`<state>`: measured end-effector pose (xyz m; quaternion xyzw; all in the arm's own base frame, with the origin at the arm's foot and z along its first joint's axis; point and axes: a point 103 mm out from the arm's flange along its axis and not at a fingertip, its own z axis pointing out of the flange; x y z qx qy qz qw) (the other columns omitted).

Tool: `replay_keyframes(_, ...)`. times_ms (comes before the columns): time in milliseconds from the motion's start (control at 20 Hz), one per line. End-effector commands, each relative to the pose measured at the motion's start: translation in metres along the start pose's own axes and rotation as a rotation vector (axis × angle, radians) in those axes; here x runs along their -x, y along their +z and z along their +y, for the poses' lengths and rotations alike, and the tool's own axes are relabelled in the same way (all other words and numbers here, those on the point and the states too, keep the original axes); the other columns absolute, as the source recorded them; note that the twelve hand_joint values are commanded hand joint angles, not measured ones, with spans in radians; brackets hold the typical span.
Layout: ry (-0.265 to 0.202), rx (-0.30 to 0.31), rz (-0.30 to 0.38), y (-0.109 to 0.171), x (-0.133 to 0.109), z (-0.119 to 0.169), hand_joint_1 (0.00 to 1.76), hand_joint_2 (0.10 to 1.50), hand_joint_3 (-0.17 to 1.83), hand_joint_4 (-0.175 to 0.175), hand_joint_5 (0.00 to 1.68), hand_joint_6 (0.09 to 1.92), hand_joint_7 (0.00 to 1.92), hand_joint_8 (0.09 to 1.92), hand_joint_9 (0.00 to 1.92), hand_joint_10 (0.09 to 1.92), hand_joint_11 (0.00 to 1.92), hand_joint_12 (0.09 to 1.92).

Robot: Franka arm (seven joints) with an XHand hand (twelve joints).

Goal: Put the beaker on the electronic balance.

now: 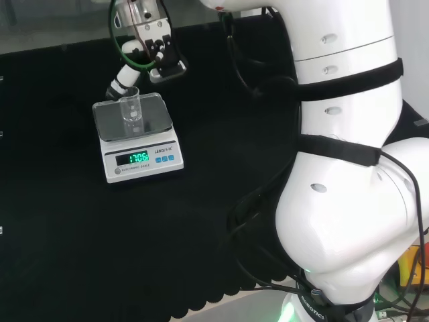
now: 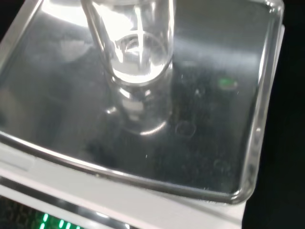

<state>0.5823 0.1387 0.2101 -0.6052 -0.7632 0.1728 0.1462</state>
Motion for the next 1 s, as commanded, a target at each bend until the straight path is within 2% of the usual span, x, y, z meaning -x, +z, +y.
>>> replay_keyframes(50,0.017,0.082,0.018,-0.027,0.025,-0.044,0.42,0.61,0.16,-0.069,0.39,0.79,0.33,0.95,0.28,0.9,0.47,1.38)
replay_keyframes(250,0.047,0.105,0.023,-0.032,0.039,-0.066,0.44,0.63,0.16,-0.07,0.39,0.77,0.34,0.94,0.27,0.91,0.47,1.39)
replay_keyframes(550,0.087,0.115,0.06,-0.021,0.061,-0.098,0.47,0.66,0.15,-0.071,0.4,0.76,0.35,0.93,0.28,0.91,0.5,1.37)
replay_keyframes(650,0.09,0.116,0.071,-0.017,0.064,-0.107,0.48,0.67,0.15,-0.072,0.4,0.75,0.35,0.93,0.28,0.9,0.5,1.37)
replay_keyframes(1000,0.074,0.118,0.088,-0.012,0.066,-0.112,0.5,0.68,0.15,-0.072,0.41,0.75,0.36,0.93,0.29,0.9,0.52,1.36)
